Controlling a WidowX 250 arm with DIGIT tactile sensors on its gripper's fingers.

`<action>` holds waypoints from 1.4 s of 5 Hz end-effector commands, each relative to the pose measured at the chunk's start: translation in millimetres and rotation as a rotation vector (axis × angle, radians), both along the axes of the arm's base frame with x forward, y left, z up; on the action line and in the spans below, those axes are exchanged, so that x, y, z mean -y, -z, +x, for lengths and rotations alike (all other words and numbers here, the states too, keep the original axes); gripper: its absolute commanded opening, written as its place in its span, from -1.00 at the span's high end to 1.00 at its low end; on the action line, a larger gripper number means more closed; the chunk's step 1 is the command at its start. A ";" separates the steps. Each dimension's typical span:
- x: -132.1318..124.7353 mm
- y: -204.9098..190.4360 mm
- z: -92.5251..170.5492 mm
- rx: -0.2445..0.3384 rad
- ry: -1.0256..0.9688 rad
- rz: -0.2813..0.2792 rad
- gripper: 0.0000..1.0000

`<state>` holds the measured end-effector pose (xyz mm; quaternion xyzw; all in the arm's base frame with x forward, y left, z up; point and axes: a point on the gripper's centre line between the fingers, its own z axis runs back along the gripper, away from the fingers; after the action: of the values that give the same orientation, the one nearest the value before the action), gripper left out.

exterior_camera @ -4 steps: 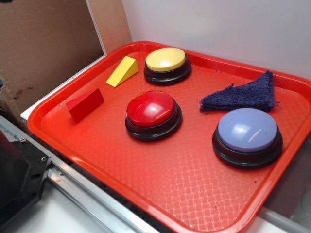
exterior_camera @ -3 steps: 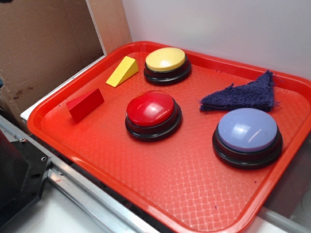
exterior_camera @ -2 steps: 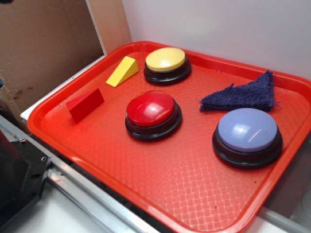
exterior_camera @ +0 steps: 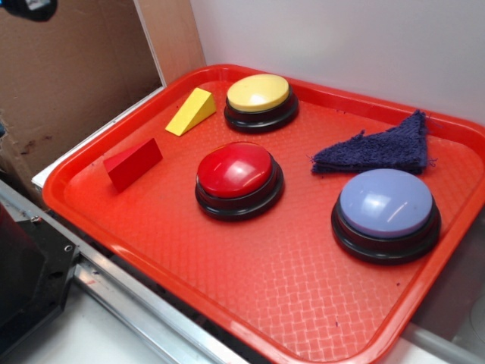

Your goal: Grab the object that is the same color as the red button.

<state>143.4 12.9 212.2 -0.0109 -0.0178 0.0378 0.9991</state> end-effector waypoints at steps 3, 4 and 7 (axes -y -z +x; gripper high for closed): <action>-69.2 74.7 80.6 -0.101 0.072 0.135 -1.00; -58.5 98.1 77.1 -0.156 0.123 0.139 -1.00; -42.2 160.8 70.6 -0.300 0.109 0.095 -1.00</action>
<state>208.9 55.1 44.0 0.0365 0.1537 -0.0074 0.9874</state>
